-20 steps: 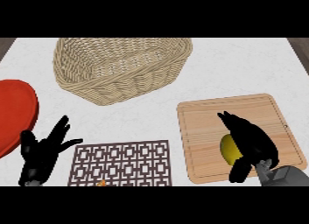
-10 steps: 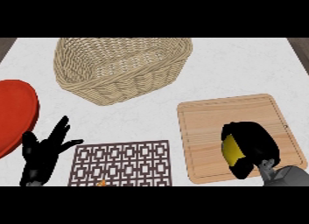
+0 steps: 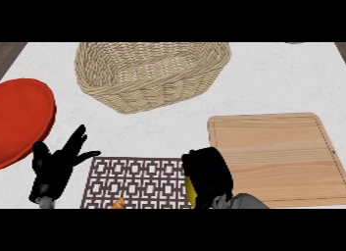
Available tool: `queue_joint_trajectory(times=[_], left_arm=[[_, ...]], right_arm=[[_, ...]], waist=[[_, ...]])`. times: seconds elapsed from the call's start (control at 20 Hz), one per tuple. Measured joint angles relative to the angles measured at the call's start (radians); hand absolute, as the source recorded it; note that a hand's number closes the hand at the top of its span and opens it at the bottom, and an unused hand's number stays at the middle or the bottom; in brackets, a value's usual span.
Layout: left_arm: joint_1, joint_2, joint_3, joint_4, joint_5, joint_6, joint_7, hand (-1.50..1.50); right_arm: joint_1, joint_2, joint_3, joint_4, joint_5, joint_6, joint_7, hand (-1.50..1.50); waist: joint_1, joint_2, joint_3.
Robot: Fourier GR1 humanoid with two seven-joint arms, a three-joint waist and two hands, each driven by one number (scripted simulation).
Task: Pick the lemon from the cutting board and place it in the basket
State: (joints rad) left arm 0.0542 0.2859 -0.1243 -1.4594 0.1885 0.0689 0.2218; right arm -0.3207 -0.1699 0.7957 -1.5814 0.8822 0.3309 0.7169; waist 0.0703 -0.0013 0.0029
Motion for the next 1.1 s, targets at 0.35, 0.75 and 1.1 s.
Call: queue_joint_trajectory(times=[0.35, 0.75, 1.1], left_arm=[[-0.032, -0.007, -0.026, 0.004, -0.014, 0.001, 0.029, 0.00], [-0.031, -0.007, -0.030, 0.007, -0.018, 0.002, 0.035, 0.00], [-0.028, -0.001, -0.019, 0.014, -0.020, 0.011, 0.049, 0.00]], right_arm=[[-0.164, 0.138, 0.184, 0.037, -0.006, -0.111, 0.189, 1.50], [-0.267, 0.164, 0.132, -0.126, -0.087, -0.511, 0.253, 1.50], [-0.511, 0.162, 0.034, -0.132, -0.111, -0.653, 0.343, 1.50]], waist=[[0.037, 0.004, 0.002], [0.036, 0.001, 0.005], [0.020, -0.008, 0.000]])
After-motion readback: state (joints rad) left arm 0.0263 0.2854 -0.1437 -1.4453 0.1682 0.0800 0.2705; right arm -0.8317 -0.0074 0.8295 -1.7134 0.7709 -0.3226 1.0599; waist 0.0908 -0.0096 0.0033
